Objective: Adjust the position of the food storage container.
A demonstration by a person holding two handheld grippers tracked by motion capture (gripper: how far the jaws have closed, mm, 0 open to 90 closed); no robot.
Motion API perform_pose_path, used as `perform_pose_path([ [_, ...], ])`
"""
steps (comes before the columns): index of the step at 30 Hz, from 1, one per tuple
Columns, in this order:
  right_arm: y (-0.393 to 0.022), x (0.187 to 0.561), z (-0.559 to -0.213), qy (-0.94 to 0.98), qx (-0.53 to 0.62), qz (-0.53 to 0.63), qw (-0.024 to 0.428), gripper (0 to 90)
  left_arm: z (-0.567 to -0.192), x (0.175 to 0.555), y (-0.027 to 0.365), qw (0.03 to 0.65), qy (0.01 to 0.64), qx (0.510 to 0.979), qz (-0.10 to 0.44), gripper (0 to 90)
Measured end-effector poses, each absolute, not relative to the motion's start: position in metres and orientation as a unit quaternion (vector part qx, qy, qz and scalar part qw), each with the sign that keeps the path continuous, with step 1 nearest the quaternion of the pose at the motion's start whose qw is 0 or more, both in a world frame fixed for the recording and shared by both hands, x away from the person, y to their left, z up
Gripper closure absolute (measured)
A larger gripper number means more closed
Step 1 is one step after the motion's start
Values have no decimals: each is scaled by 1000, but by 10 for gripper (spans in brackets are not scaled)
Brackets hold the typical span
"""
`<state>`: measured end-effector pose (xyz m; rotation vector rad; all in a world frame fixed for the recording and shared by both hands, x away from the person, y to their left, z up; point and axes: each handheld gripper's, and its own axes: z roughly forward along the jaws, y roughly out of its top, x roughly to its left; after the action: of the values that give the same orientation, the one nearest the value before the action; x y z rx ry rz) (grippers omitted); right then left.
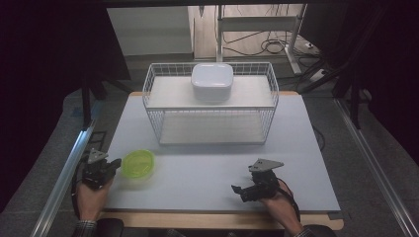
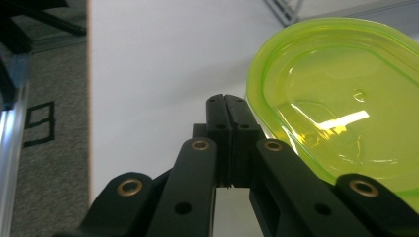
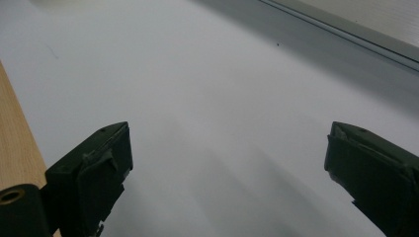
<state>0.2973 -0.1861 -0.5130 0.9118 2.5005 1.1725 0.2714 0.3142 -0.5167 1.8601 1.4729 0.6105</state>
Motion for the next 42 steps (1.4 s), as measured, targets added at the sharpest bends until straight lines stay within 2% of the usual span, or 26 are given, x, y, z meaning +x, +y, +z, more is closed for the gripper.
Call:
perform_pose_path([
  [18, -183, 297, -515, 858, 308, 394, 115, 47, -516, 282, 259, 362, 508, 760, 185, 897],
  [29, -183, 297, -516, 860, 306, 393, 116, 47, -525, 280, 269, 355, 518, 763, 155, 897],
  [35, -183, 297, -516, 861, 305, 391, 116, 47, -532, 283, 265, 355, 494, 781, 139, 875],
  [42, -182, 297, -517, 862, 304, 389, 115, 47, -534, 284, 252, 362, 461, 800, 125, 896],
])
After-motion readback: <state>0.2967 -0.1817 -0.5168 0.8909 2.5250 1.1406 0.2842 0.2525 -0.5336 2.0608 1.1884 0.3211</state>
